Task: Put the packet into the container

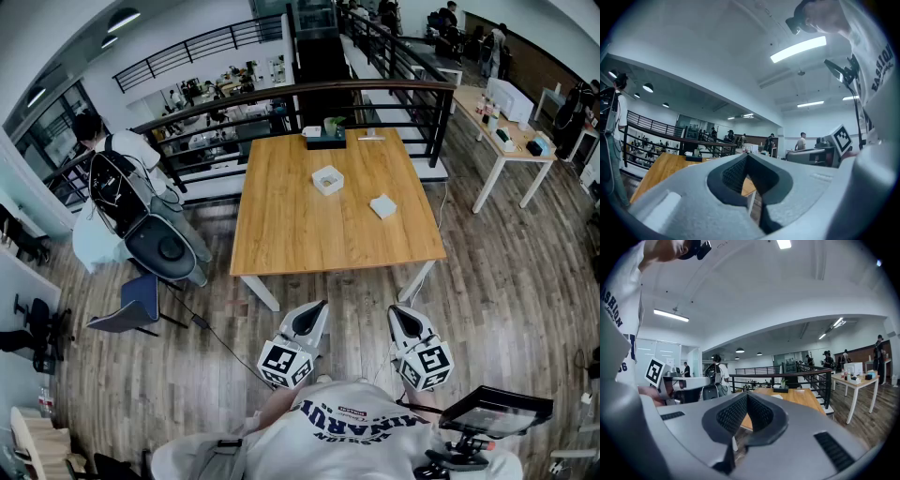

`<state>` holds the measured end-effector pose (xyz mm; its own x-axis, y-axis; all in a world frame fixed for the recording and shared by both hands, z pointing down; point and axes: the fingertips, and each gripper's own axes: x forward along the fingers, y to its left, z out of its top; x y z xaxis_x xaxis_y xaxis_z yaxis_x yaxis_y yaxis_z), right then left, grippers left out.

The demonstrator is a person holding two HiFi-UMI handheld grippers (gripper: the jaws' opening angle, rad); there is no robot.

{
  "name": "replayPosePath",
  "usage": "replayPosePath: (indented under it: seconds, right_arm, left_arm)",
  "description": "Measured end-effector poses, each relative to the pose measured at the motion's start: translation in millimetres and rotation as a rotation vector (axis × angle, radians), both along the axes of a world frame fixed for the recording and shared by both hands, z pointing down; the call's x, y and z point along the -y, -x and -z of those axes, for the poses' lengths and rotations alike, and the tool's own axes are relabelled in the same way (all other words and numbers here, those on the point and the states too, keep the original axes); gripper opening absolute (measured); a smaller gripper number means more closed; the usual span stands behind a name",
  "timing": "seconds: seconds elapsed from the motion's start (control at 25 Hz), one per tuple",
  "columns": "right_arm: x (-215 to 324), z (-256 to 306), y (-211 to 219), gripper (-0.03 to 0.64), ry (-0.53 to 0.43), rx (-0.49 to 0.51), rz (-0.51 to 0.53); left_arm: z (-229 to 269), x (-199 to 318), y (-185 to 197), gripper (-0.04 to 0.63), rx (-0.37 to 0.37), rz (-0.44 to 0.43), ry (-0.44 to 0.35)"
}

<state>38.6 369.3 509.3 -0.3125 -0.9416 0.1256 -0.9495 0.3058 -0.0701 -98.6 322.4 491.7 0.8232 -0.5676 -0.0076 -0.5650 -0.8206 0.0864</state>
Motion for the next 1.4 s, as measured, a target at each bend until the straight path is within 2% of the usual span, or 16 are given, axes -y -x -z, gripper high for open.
replayPosePath:
  seconds: [0.2, 0.52, 0.6, 0.68, 0.84, 0.92, 1.0, 1.08, 1.4]
  right_arm:
    - [6, 3, 21, 0.006, 0.006, -0.004, 0.027]
    - [13, -7, 37, 0.006, 0.045, 0.036, -0.005]
    - [18, -22, 49, 0.006, 0.111, 0.076, 0.049]
    - [20, -48, 65, 0.008, 0.211, 0.076, 0.116]
    - [14, -89, 91, 0.008, 0.339, 0.054, 0.148]
    - [9, -91, 100, 0.008, 0.351, 0.092, 0.160]
    - [6, -90, 104, 0.008, 0.348, 0.086, 0.179]
    - [11, -101, 98, 0.008, 0.365, 0.062, 0.183]
    - [44, -113, 85, 0.008, 0.382, 0.126, 0.159]
  left_arm:
    - [-8, 1, 22, 0.005, 0.002, 0.000, 0.023]
    - [-25, 8, 63, 0.005, -0.001, 0.022, 0.058]
    - [-30, 9, 70, 0.005, -0.004, 0.014, 0.062]
    - [-37, 10, 75, 0.005, -0.006, -0.001, 0.065]
    - [-57, 13, 86, 0.005, 0.013, -0.023, 0.076]
    - [-58, 15, 91, 0.005, 0.016, -0.034, 0.081]
    - [-53, 14, 92, 0.003, 0.013, -0.055, 0.074]
    - [-54, 19, 87, 0.005, 0.015, -0.071, 0.067]
    - [-56, 42, 85, 0.003, 0.019, -0.064, 0.101]
